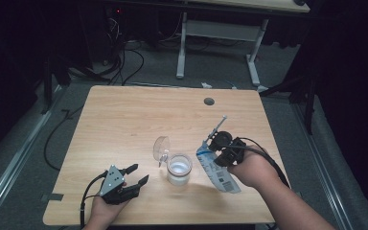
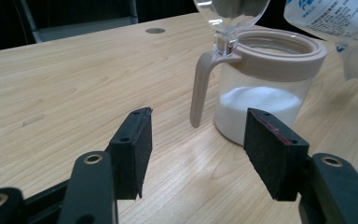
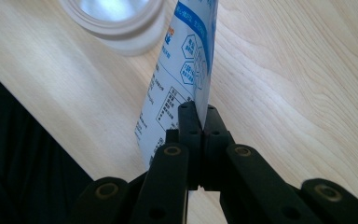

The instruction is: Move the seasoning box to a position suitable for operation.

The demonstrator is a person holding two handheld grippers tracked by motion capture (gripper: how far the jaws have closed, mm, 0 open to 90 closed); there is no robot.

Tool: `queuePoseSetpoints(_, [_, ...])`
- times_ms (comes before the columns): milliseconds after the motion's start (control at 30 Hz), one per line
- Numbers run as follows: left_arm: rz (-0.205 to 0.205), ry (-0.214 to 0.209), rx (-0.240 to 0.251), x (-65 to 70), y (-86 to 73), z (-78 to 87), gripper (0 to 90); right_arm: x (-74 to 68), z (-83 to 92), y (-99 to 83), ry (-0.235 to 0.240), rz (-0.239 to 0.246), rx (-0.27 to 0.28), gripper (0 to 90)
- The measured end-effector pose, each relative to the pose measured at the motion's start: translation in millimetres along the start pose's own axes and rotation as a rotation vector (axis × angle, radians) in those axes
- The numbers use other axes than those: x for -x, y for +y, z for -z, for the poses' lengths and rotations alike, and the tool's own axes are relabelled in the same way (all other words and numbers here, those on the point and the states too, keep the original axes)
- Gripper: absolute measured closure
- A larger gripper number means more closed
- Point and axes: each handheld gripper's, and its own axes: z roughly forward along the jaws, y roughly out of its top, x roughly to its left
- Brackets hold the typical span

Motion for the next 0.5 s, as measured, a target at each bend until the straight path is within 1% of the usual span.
queuePoseSetpoints(33, [0.006, -0.002, -0.002, -0.5, -0.1, -0.4, 42.4, 2.5, -1.6, -1.6, 0.003, -0.004, 0.002, 89.6])
queuePoseSetpoints(100, [0.003, -0.002, -0.009, -1.4, -0.4, -0.4, 42.4, 6.5, -3.4, -4.1, 0.005, -0.013, 0.002, 89.6])
queuePoseSetpoints(267, [0.012, -0.005, -0.004, -1.7, -0.1, 0.0, 42.4, 19.3, -8.1, -9.5, 0.002, -0.037, 0.008, 89.7])
queuePoseSetpoints(300, [0.011, -0.005, -0.005, -2.0, 0.1, 0.2, 42.5, 21.9, -9.0, -10.8, 0.002, -0.053, 0.008, 89.7])
queuePoseSetpoints(367, [0.013, -0.003, -0.005, -2.9, 0.6, 0.3, 42.4, 26.1, -11.0, -12.7, 0.000, -0.066, 0.010, 89.7])
queuePoseSetpoints(400, [0.021, -0.003, -0.002, -2.9, 0.8, 0.1, 42.4, 28.4, -12.0, -13.5, -0.001, -0.066, 0.012, 89.6])
queuePoseSetpoints(467, [0.018, -0.003, -0.007, -3.4, 0.6, 0.2, 42.4, 32.2, -13.5, -15.2, 0.000, -0.086, 0.010, 89.7])
queuePoseSetpoints(500, [0.019, -0.004, -0.006, -3.3, 0.4, 0.1, 42.4, 34.1, -14.2, -16.2, 0.000, -0.088, 0.010, 89.6])
